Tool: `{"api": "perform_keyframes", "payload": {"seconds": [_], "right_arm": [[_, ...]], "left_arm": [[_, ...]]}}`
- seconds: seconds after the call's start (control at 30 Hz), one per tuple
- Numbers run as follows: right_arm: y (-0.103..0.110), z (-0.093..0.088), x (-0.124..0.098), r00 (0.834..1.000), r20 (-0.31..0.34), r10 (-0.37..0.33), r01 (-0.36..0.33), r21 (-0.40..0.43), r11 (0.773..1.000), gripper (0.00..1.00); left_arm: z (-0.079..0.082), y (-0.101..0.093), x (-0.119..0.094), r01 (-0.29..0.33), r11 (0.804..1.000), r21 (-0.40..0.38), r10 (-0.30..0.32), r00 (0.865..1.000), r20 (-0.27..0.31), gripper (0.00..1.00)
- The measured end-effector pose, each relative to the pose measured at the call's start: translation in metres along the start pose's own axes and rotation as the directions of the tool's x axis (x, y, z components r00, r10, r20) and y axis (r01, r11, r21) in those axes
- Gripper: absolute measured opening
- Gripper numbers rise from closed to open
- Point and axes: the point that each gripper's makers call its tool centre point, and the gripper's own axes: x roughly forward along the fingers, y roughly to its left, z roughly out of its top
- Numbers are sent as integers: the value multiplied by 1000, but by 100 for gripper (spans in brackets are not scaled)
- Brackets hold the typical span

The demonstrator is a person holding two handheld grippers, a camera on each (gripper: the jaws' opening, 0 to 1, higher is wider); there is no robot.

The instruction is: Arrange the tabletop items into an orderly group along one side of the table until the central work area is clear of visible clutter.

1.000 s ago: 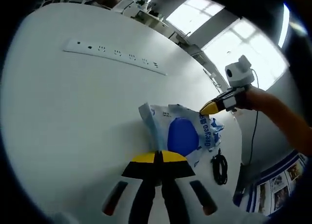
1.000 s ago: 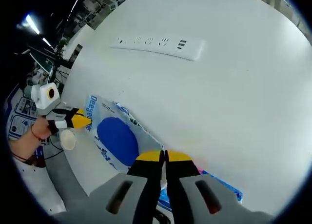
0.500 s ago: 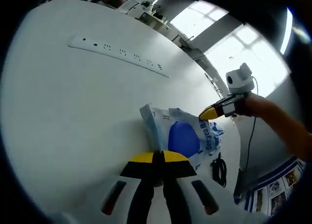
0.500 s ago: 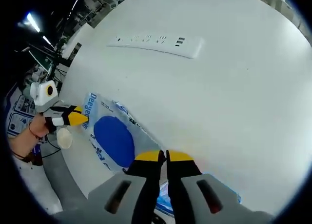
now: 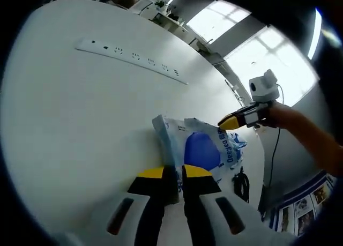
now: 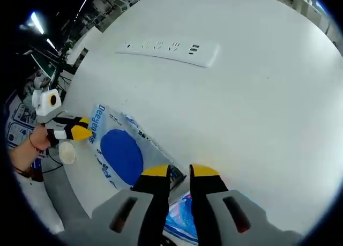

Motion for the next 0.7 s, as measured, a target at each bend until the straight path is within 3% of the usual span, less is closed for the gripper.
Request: {"api": "perform_keyframes", "payload": {"seconds": [0.3,0.47,0.7], "right_arm": [[0,5,-7,999,42,-13,13,-7,1000,19],[0,9,-13,997,79,-17,16,5,1000,21],[5,13,-25,990,137,-20,18,18,1000,26]], "left_arm": [[2,-3,-2,5,1000,20,-5,1000,4,18],[3,-6,-5,12,999,47,-12,1000,4,29],[6,-11,-12,29,997,78,-29,1000,0,37]]}}
